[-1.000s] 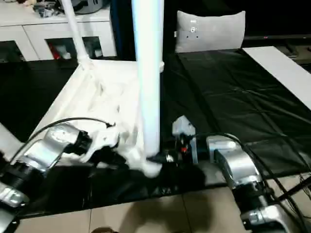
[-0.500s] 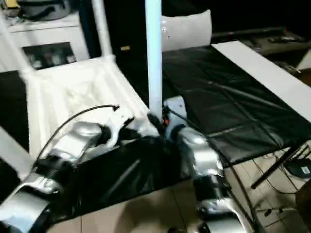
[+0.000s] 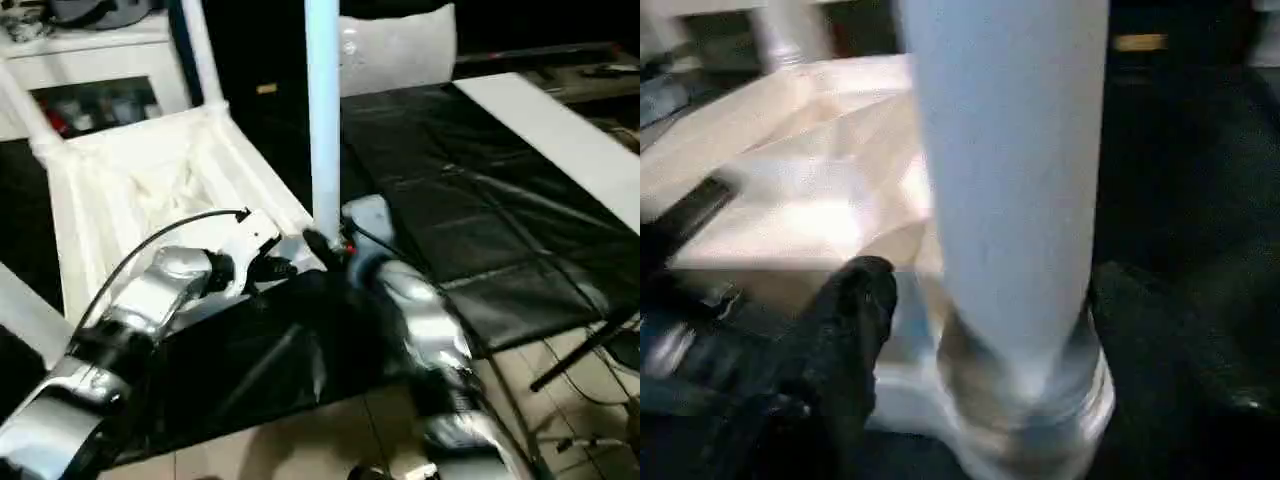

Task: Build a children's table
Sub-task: Rotate leg to tighten

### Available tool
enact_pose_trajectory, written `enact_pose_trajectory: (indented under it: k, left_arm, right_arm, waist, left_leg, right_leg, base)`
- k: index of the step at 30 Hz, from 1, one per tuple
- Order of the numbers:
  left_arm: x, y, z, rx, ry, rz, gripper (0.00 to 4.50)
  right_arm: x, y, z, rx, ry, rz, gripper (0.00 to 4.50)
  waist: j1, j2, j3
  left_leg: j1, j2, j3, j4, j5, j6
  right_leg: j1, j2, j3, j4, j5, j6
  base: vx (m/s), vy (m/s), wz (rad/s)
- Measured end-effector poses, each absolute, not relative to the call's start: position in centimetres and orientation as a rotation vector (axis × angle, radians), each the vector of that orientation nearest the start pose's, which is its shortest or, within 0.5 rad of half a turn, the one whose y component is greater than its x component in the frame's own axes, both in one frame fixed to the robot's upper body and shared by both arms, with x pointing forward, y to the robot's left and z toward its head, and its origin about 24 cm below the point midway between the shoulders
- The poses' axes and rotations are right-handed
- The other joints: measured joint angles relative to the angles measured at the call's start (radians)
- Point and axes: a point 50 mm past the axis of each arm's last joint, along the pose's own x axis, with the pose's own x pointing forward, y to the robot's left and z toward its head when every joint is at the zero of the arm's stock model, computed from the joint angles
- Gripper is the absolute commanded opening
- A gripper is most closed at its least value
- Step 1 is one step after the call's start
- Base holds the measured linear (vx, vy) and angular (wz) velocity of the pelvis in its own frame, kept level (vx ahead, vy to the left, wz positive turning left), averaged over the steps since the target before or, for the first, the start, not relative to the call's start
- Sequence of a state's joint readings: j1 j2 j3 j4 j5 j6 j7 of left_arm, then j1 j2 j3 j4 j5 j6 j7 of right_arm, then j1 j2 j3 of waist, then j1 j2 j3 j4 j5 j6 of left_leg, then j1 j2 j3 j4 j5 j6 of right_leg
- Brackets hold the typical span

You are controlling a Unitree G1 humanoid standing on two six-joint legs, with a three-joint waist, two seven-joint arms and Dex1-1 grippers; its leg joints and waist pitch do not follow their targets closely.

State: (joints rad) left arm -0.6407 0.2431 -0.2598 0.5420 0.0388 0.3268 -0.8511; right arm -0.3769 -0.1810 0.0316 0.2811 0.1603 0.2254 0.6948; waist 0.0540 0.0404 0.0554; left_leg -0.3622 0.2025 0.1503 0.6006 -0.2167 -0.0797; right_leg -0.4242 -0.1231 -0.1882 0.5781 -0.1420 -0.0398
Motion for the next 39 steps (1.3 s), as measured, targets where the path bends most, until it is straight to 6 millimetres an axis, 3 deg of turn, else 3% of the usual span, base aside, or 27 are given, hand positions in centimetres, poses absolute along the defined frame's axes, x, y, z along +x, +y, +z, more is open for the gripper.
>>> enact_pose_trajectory:
  k: [4, 9, 13, 17, 27, 39]
  left_arm:
    - [32.8, 11.6, 6.0, 0.399, 0.425, -1.107, 0.00]
    - [31.6, 12.6, 5.6, 0.420, 0.444, -1.233, 0.00]
    - [30.4, 13.4, 5.6, 0.476, 0.462, -1.381, 0.00]
    - [29.9, 13.7, 5.6, 0.515, 0.474, -1.458, 0.00]
    - [29.3, 13.5, 5.9, 0.586, 0.481, -1.606, 0.00]
    - [29.1, 12.6, 6.0, 0.607, 0.468, -1.657, 0.00]
  right_arm:
    - [28.9, -14.4, 5.9, -0.047, 0.182, 0.970, 4.03]
    - [28.4, -15.9, 7.0, -0.115, 0.169, 1.070, 4.41]
    - [27.9, -16.6, 7.5, -0.185, 0.188, 1.185, 4.41]
    - [27.6, -16.0, 7.6, -0.196, 0.190, 1.290, 4.41]
    - [27.5, -15.2, 7.2, -0.203, 0.250, 1.452, 3.54]
    - [27.6, -14.4, 6.8, -0.154, 0.290, 1.548, 2.50]
  waist:
    - [0.009, 0.000, 0.000]
    - [0.036, 0.000, 0.000]
    - [0.060, -0.001, 0.000]
    - [0.070, -0.002, 0.000]
    - [0.093, -0.002, -0.001]
    - [0.096, -0.003, -0.001]
  left_leg:
    - [0.000, 0.003, 0.003, 0.001, 0.000, 0.000]
    - [0.011, 0.002, 0.007, 0.003, -0.002, -0.006]
    - [0.014, 0.002, 0.008, 0.003, -0.001, -0.009]
    - [0.014, 0.002, 0.008, 0.003, -0.001, -0.009]
    - [0.014, 0.002, 0.010, 0.003, -0.001, -0.009]
    - [0.014, 0.002, 0.013, 0.003, -0.001, -0.009]
  right_leg:
    - [-0.003, 0.003, 0.004, 0.000, 0.000, 0.000]
    - [0.006, 0.004, 0.010, -0.002, 0.003, 0.002]
    - [0.011, 0.004, 0.013, -0.003, 0.003, 0.003]
    - [0.013, 0.004, 0.015, -0.003, 0.003, 0.003]
    - [0.013, 0.004, 0.015, -0.002, 0.002, 0.005]
    - [0.013, 0.004, 0.015, -0.001, 0.002, 0.004]
  base:
    - [0.000, 0.000, 0.00]
    - [0.000, 0.000, 0.00]
    - [0.000, 0.000, 0.00]
    - [0.000, 0.000, 0.00]
    - [0.000, 0.000, 0.00]
    - [0.000, 0.000, 0.00]
